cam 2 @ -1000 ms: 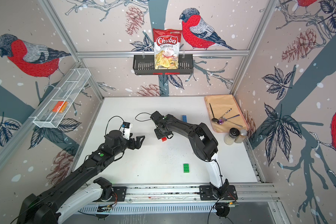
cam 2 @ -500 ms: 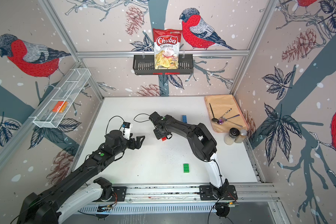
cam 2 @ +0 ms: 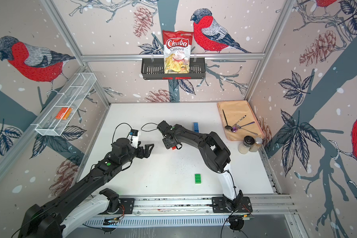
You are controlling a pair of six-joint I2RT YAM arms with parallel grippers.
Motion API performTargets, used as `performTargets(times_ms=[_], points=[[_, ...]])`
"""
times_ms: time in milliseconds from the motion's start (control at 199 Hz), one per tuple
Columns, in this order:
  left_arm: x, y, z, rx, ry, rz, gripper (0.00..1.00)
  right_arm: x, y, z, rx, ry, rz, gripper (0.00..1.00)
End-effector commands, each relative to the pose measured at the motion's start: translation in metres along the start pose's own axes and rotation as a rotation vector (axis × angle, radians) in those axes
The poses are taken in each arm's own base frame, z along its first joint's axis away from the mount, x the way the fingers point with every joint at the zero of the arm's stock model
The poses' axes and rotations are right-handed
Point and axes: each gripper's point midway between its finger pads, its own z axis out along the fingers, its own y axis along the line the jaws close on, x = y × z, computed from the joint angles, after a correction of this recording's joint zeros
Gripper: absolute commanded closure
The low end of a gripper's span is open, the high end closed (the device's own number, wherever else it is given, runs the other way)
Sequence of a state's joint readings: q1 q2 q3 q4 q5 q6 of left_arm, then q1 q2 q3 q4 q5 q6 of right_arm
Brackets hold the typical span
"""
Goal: Assemble a rectangle with lego
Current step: Assemble the lego brick with the lego brick.
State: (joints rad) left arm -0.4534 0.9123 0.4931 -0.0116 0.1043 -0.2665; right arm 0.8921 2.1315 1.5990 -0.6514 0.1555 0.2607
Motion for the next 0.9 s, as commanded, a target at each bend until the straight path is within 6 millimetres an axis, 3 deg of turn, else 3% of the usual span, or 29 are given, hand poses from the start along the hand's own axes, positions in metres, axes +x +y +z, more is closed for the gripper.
performTargets(times_ms=[0,181,698,789,894], points=[[-0.009,-0.002,-0.001,0.009,-0.038,-0.007,0.04,0.03,0.003,0.012,0.003,0.106,-0.035,0.55],[-0.008,-0.002,-0.001,0.012,-0.038,-0.009,0.04,0.026,0.006,0.007,-0.003,0.074,-0.038,0.55],[-0.009,-0.001,-0.002,0.004,-0.041,-0.01,0.04,0.041,-0.003,0.019,0.012,0.11,-0.03,0.54],[-0.009,0.0,-0.003,0.001,-0.043,-0.01,0.04,0.037,-0.005,0.016,0.025,0.099,-0.031,0.5],[-0.009,0.001,-0.003,-0.003,-0.044,-0.008,0.04,0.029,-0.007,0.007,0.018,0.061,-0.024,0.37]])
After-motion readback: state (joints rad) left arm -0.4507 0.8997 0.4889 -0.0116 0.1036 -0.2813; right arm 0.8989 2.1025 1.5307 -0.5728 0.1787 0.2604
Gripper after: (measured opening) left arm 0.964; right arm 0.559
